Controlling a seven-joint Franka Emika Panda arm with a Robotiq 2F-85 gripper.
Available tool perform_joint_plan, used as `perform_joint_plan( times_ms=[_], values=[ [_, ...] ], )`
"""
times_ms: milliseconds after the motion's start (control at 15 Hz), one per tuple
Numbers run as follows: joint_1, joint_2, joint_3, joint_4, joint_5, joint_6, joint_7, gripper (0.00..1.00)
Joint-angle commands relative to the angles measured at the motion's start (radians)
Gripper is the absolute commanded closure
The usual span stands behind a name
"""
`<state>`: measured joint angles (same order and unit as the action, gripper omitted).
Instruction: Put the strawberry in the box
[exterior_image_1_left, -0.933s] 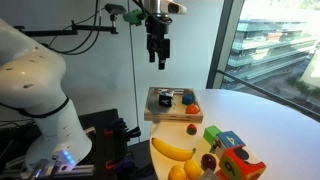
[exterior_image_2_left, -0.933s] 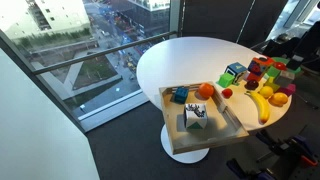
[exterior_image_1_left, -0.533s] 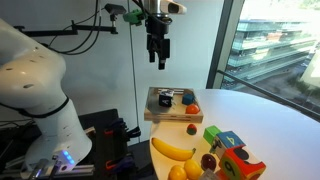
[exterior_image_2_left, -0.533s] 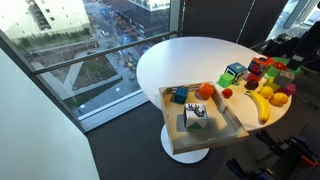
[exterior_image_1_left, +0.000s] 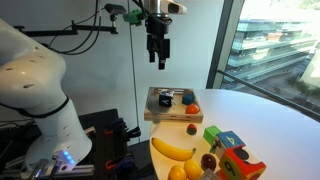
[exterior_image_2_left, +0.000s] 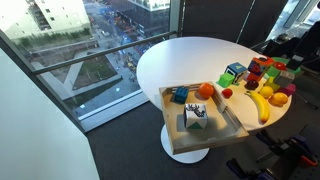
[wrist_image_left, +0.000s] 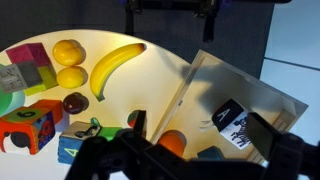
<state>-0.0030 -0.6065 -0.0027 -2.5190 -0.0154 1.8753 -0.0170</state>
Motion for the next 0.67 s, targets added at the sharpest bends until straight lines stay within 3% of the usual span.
perform_joint_plan(
  times_ms=[0, 600],
  values=[
    [0.001, 0.0, -0.001, 0.002, 0.0, -0.002, 0.001, 0.0],
    [-0.013, 0.025, -0.012, 0.003, -0.019, 0.005, -0.006, 0.0]
  ],
)
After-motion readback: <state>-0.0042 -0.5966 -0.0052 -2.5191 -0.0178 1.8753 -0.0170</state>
